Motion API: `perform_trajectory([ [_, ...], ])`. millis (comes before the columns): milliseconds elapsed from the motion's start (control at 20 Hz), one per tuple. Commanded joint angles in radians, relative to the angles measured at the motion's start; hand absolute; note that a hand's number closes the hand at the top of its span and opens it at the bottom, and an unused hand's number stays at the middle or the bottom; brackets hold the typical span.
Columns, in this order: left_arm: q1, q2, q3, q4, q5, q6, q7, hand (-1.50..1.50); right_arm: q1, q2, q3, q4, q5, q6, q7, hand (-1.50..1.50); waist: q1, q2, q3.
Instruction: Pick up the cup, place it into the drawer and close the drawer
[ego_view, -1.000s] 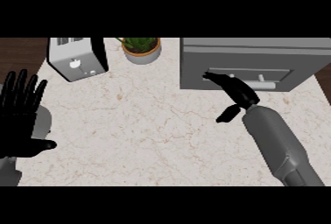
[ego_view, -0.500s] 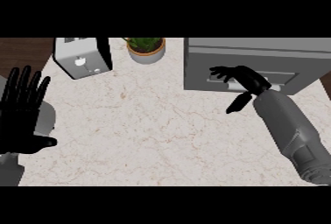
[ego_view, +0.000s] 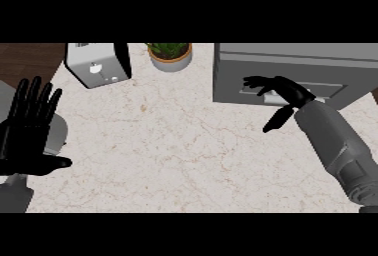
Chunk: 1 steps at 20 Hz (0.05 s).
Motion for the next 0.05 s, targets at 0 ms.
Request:
perform_trajectory([
  [0, -0.015, 0.0, 0.009, 0.029, -0.015, 0.001, -0.005, -1.5, -0.081, -0.055, -0.011, 0.044, 0.021, -0.068, 0.117, -1.5, 0.009, 0.027, 0.002],
])
